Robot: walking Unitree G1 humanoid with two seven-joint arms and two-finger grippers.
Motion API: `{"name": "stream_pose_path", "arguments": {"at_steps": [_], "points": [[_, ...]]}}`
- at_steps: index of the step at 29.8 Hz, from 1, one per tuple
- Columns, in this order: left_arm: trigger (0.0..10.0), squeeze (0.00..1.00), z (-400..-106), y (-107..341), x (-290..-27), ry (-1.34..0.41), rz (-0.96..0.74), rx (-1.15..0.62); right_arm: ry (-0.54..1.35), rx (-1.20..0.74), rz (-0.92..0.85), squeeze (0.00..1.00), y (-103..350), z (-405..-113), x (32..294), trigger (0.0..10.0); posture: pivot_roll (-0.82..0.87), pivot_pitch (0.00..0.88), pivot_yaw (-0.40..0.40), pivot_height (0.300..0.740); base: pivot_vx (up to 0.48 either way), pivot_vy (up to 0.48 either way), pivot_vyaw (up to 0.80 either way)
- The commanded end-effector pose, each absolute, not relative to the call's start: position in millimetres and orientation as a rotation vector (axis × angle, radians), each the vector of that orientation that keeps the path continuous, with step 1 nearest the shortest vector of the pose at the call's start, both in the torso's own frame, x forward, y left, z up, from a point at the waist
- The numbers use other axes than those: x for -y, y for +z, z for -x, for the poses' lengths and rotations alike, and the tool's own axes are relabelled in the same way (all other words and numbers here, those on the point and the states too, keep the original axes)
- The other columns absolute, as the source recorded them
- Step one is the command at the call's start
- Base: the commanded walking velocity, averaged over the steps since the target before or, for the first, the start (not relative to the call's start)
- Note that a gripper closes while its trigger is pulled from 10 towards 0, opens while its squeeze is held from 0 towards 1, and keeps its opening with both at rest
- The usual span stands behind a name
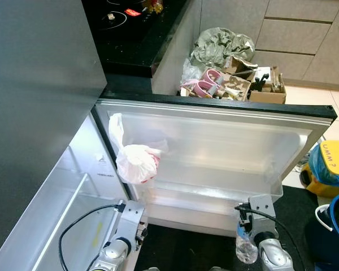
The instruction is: Restocking fridge
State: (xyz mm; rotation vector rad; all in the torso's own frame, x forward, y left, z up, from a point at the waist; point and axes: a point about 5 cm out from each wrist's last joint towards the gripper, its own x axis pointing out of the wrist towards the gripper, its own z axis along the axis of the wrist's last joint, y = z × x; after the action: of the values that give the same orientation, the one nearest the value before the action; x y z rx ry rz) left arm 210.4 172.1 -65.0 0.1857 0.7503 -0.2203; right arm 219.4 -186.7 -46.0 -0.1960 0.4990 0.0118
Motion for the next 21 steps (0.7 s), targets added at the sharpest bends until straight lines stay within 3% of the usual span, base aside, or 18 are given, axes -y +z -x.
{"name": "stream_pose_path", "arguments": {"at_steps": [1,21], "points": [[10.0,0.00,-203.2,-69.3,-177.0,-0.215,-0.200,-0.786,0.010,-0.496,0.200,0.00,-46.3,-217.7,187.9,10.0,-0.07,0.057,-0.004,0.681,0.000,0.000,0.00],[10.0,0.00,-203.6,-69.1,-177.2,-0.222,-0.206,-0.786,0.004,-0.494,0.200,0.00,-46.5,-217.5,187.0,10.0,-0.08,0.054,0.004,0.596,0.000,0.000,0.00]]}}
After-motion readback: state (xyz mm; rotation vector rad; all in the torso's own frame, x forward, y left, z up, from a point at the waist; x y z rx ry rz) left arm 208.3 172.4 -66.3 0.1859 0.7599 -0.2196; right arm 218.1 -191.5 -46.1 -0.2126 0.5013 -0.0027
